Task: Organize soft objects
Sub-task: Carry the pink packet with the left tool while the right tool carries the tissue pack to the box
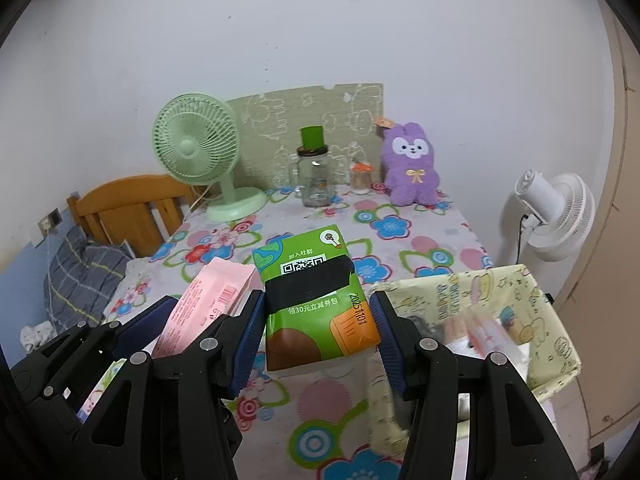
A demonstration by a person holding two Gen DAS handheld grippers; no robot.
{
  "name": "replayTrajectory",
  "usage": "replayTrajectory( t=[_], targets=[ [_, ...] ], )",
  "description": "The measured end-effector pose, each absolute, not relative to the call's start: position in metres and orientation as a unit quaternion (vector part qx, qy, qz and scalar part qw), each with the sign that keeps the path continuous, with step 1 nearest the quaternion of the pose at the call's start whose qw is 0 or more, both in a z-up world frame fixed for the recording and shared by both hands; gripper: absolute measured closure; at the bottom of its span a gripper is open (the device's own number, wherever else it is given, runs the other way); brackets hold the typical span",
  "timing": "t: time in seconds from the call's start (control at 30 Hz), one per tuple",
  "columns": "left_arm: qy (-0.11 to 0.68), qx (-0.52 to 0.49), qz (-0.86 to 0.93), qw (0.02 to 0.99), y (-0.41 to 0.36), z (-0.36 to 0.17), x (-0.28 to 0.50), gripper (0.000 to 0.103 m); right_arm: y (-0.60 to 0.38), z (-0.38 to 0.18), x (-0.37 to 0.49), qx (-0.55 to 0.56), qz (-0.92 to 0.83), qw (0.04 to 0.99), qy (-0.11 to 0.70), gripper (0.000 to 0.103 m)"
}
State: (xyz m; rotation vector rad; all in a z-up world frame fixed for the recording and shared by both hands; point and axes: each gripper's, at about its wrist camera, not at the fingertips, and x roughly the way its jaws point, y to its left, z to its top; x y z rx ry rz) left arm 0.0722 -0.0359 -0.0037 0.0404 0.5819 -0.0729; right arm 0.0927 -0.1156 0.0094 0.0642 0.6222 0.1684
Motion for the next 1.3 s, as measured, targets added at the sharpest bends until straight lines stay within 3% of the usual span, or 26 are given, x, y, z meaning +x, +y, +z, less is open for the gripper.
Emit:
replayTrajectory(
  t=[1.3],
  targets=[
    [0.307,0.042,-0.135,0.941,-0.155,-0.021,0.112,0.063,-0.237,-0.013,0.112,0.06,-0.001,0.948,0.311,0.046]
  ],
)
